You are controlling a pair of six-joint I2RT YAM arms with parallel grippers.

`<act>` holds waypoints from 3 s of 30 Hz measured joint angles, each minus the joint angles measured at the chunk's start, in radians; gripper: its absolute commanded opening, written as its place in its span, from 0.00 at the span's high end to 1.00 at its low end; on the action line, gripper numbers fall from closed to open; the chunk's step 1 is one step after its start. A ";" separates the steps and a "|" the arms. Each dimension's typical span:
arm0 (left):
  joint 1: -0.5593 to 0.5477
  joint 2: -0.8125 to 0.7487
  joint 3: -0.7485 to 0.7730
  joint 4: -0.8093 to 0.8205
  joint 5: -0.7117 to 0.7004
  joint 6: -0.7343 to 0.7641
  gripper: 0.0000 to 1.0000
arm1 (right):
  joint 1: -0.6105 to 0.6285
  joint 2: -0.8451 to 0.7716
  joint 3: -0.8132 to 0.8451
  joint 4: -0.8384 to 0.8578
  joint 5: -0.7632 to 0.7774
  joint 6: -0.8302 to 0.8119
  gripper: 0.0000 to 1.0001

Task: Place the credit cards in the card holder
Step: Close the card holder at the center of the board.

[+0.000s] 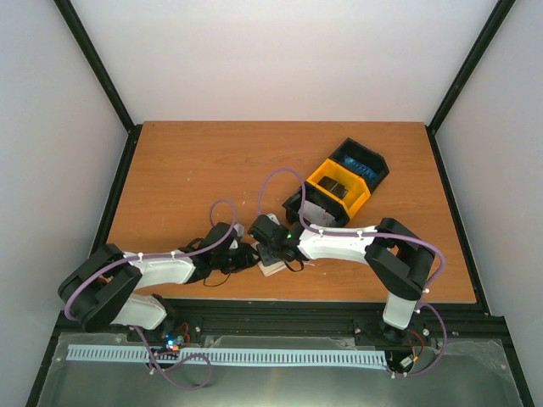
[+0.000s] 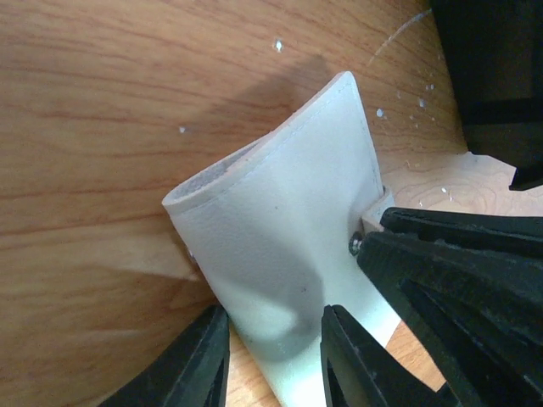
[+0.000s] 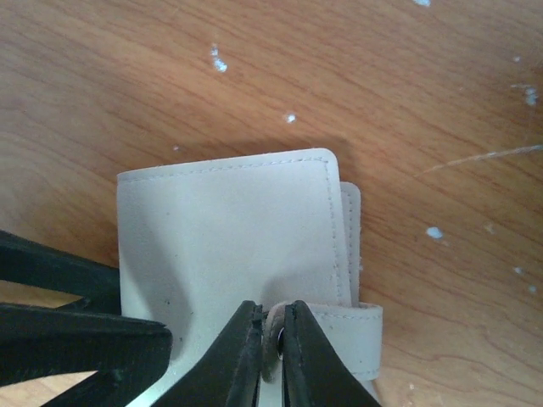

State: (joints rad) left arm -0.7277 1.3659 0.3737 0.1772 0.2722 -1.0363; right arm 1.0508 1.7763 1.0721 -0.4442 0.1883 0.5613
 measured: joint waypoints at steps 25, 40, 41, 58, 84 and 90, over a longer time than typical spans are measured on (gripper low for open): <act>-0.002 -0.023 -0.032 0.033 -0.017 -0.043 0.68 | 0.002 -0.062 -0.026 0.061 -0.070 0.029 0.85; -0.003 -0.023 -0.032 0.035 -0.016 -0.043 0.66 | -0.089 -0.144 -0.182 0.127 -0.169 0.138 0.81; -0.003 -0.023 -0.032 0.035 -0.015 -0.043 0.66 | -0.091 -0.148 -0.189 0.137 -0.182 0.144 0.81; -0.003 -0.021 -0.032 0.038 -0.014 -0.043 0.66 | -0.108 -0.153 -0.196 0.212 -0.246 0.170 0.82; -0.003 -0.006 -0.032 0.055 -0.013 -0.043 0.69 | -0.115 -0.105 -0.196 0.261 -0.275 0.168 0.80; -0.003 -0.006 -0.032 0.055 -0.014 -0.043 0.69 | -0.113 -0.105 -0.185 0.233 -0.226 0.139 0.74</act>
State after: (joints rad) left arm -0.7303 1.3594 0.3412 0.2325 0.2577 -1.0794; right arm 0.9379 1.6711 0.8867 -0.2111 -0.0380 0.7006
